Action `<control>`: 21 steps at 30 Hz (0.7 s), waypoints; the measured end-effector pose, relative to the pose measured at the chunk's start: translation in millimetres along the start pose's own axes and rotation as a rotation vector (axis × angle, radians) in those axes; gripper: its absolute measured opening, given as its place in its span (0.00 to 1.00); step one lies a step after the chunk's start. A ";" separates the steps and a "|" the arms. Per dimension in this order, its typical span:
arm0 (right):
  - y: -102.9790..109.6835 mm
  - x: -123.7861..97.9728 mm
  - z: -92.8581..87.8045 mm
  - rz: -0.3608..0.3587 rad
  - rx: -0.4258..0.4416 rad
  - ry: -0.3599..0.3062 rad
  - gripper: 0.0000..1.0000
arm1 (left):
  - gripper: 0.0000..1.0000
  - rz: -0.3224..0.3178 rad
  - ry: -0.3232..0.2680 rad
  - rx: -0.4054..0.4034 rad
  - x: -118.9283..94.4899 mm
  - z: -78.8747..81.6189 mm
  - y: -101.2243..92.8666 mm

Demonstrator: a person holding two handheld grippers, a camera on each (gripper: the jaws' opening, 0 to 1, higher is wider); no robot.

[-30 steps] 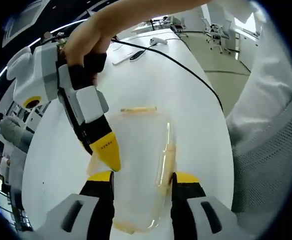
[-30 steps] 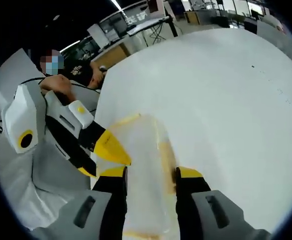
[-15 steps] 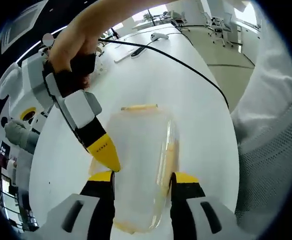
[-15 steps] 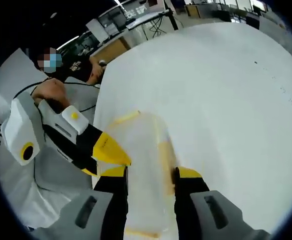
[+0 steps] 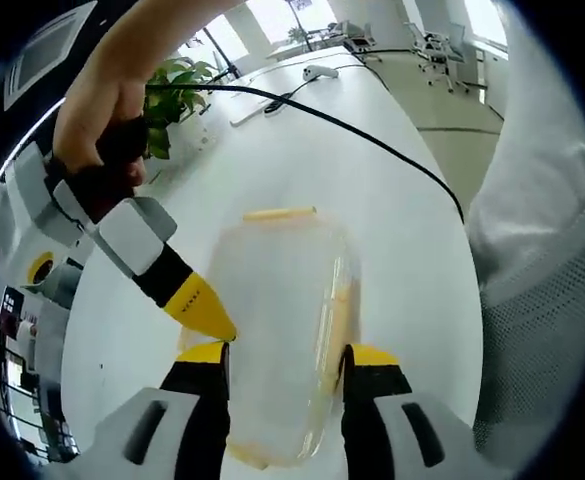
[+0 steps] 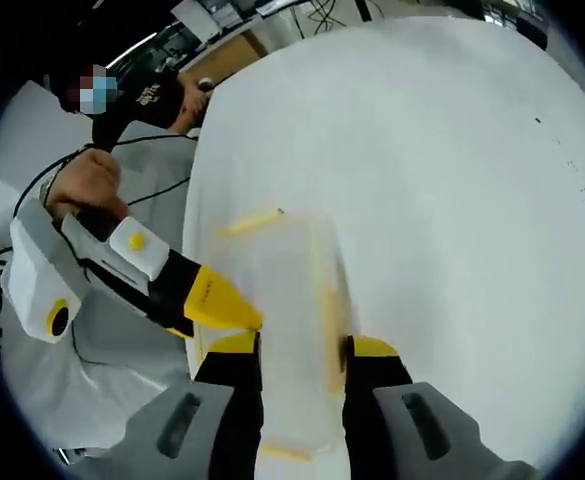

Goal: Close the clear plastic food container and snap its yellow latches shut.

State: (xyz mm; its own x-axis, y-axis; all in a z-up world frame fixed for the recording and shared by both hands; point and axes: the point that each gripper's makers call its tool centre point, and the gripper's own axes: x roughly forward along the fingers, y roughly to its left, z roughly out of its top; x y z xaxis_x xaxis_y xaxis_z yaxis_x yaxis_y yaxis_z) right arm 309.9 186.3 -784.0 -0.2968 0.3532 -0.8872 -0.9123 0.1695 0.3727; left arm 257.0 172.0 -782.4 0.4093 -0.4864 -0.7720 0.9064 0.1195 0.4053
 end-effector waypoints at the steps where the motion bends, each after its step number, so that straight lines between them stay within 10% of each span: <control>1: 0.6 0.1 -0.1 -0.007 0.016 0.006 0.26 | 0.38 0.003 0.000 0.001 0.0 0.0 -0.1; 8: 2.5 -5.2 0.1 -0.165 -0.077 0.036 0.26 | 0.38 0.025 0.000 0.015 0.9 0.1 -0.4; 21: -6.6 -7.4 0.6 -0.086 0.008 0.102 0.13 | 0.38 0.026 0.001 0.041 1.3 -1.3 0.0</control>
State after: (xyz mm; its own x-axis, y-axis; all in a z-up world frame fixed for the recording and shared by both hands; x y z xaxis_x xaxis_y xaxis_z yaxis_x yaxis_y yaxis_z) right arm 318.3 183.1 -779.8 -0.2453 0.2413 -0.9389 -0.9335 0.2026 0.2959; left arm 257.6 172.5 -784.1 0.4330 -0.4826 -0.7613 0.8903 0.0969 0.4449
